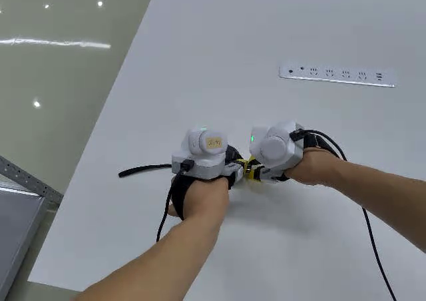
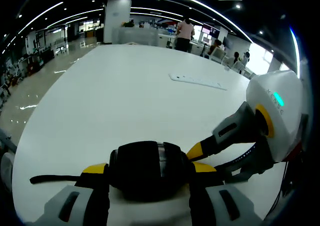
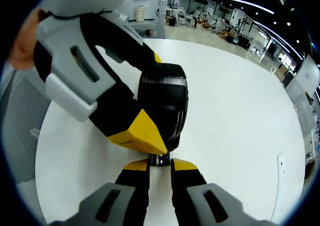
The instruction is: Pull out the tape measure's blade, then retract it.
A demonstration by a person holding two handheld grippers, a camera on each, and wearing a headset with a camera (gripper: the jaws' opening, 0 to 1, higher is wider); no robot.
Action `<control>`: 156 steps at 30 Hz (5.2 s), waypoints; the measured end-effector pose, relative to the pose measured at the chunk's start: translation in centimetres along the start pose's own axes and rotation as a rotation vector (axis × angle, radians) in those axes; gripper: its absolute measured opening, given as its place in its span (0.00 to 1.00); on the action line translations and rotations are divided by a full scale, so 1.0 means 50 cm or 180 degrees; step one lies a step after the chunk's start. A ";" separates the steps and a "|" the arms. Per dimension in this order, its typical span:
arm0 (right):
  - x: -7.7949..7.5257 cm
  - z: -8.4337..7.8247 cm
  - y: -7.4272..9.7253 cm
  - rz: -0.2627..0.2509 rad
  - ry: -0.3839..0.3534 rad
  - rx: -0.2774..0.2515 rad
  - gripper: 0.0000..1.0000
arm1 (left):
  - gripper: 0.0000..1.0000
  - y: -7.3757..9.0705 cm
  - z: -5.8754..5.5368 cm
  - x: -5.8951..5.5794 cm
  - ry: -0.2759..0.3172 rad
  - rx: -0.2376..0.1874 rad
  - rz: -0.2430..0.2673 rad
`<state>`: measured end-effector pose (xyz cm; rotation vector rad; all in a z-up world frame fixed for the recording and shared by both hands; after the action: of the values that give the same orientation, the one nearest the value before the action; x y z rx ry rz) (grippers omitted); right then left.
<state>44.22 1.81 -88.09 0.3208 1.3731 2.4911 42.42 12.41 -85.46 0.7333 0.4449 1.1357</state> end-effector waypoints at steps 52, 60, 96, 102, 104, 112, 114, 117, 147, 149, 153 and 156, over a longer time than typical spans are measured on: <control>0.063 -0.026 0.132 -0.0618 -0.1499 -0.0779 0.38 | 0.72 0.100 -0.024 0.000 -0.0489 -0.0130 -0.0150; 0.090 -0.041 0.169 -0.0746 -0.1831 -0.0850 0.49 | 0.75 0.123 -0.033 -0.005 -0.0515 -0.0139 -0.0195; 0.217 -0.081 0.327 -0.1127 -0.2520 -0.1313 0.66 | 0.89 0.258 -0.063 -0.035 -0.0591 -0.0415 -0.0378; 0.239 -0.081 0.356 -0.1203 -0.2515 -0.1391 0.69 | 0.89 0.285 -0.071 -0.031 -0.0569 -0.0452 -0.0368; 0.245 -0.083 0.365 -0.1231 -0.2535 -0.1413 0.70 | 0.89 0.293 -0.072 -0.029 -0.0558 -0.0463 -0.0361; 0.268 -0.092 0.400 -0.1366 -0.2593 -0.1496 0.75 | 0.90 0.326 -0.070 -0.033 -0.0525 -0.0515 -0.0368; 0.274 -0.093 0.406 -0.1388 -0.2610 -0.1510 0.75 | 0.90 0.330 -0.070 -0.034 -0.0541 -0.0529 -0.0375; 0.287 -0.097 0.412 -0.1402 -0.2638 -0.1520 0.76 | 0.90 0.340 -0.070 -0.034 -0.0547 -0.0538 -0.0373; 0.355 -0.140 0.455 -0.1412 -0.2904 -0.1514 0.79 | 0.95 0.414 -0.091 -0.027 -0.0455 -0.0579 -0.0336; 0.356 -0.141 0.459 -0.1416 -0.2918 -0.1523 0.80 | 0.95 0.417 -0.091 -0.028 -0.0454 -0.0584 -0.0330; 0.357 -0.143 0.463 -0.1425 -0.2936 -0.1533 0.80 | 0.95 0.420 -0.091 -0.029 -0.0447 -0.0591 -0.0309; 0.357 -0.142 0.464 -0.1416 -0.2933 -0.1540 0.79 | 0.95 0.421 -0.092 -0.030 -0.0444 -0.0589 -0.0301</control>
<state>22.12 -9.45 -71.04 0.8060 0.3961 1.8095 25.10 17.22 -73.51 0.6185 0.2504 1.0147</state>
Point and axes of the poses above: the centre of the closed fingertips' face, and the gripper's own axes: y roughly backward along the fingers, x roughly to its left, z roughly out of its top, the point moved 7 cm from there along y, roughly backward along the fingers, and after that the axes turned 15 degrees about -y, right-handed, at the moved point
